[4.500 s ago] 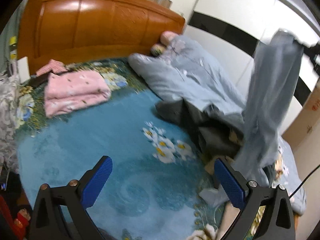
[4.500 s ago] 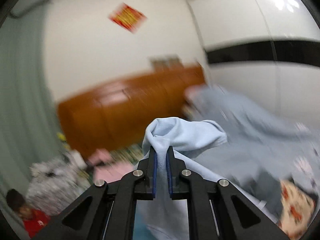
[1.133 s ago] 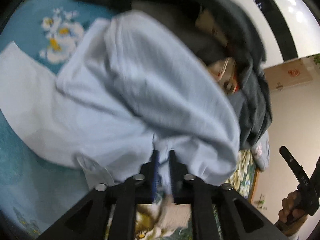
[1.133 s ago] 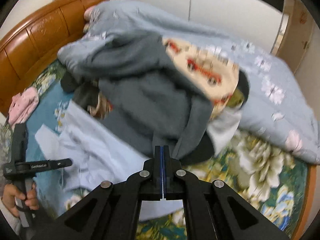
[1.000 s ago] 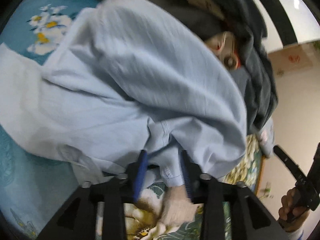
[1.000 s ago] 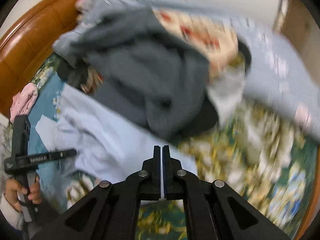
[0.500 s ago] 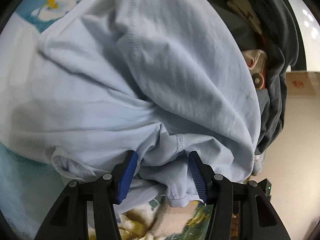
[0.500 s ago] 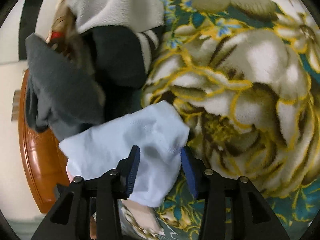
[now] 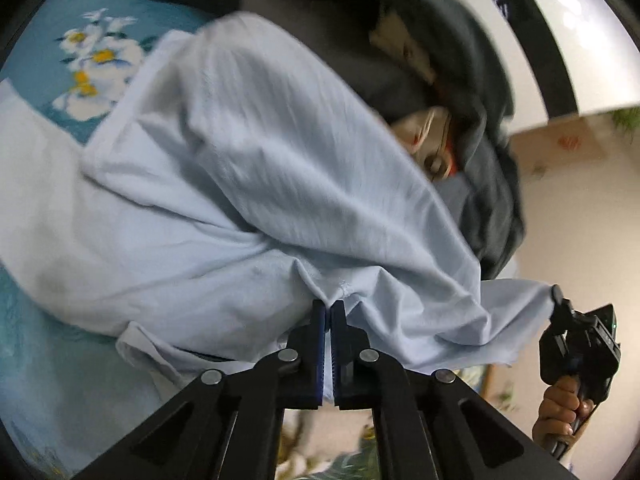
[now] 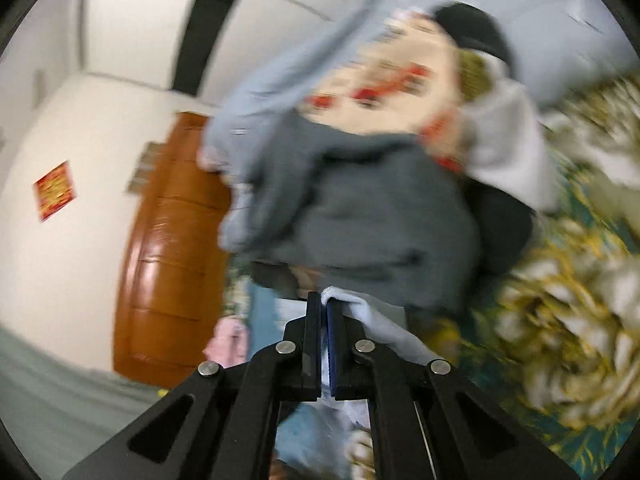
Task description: Fold clothes
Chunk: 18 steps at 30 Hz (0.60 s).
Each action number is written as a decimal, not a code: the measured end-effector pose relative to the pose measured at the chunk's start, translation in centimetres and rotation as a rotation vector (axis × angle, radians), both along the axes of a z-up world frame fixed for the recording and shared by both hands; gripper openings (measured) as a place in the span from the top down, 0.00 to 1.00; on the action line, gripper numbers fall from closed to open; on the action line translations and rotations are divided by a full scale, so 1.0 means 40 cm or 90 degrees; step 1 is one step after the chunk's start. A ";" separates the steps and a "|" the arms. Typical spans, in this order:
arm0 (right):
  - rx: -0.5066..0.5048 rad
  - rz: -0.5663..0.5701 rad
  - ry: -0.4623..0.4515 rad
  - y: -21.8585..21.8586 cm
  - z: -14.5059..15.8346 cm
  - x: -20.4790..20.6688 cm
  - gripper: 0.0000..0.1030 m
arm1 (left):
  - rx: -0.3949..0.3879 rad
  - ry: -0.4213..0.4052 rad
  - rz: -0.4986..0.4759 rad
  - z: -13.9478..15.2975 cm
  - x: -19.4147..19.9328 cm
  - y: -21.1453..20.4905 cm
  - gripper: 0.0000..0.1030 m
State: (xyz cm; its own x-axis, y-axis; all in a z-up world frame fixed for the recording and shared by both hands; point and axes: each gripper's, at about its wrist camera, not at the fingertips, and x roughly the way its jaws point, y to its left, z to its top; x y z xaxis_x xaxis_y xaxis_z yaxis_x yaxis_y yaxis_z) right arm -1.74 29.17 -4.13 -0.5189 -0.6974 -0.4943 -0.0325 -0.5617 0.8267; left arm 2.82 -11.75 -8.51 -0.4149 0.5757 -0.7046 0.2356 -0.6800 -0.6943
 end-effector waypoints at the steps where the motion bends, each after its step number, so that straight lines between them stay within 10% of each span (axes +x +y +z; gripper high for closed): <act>1: -0.005 0.009 0.014 -0.012 0.018 -0.006 0.98 | 0.006 0.008 0.009 0.014 0.007 -0.014 0.98; 18: -0.082 0.056 0.085 -0.116 0.146 -0.046 0.98 | 0.034 0.128 0.196 0.060 0.134 -0.215 0.98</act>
State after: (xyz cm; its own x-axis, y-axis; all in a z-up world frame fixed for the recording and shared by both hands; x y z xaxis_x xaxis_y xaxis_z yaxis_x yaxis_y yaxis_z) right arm -3.59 24.52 1.71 -0.5078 -0.7962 -0.3289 0.1268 -0.4467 0.8857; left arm 8.17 -20.36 -6.10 -0.7012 0.4367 -0.5635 0.2787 -0.5596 -0.7805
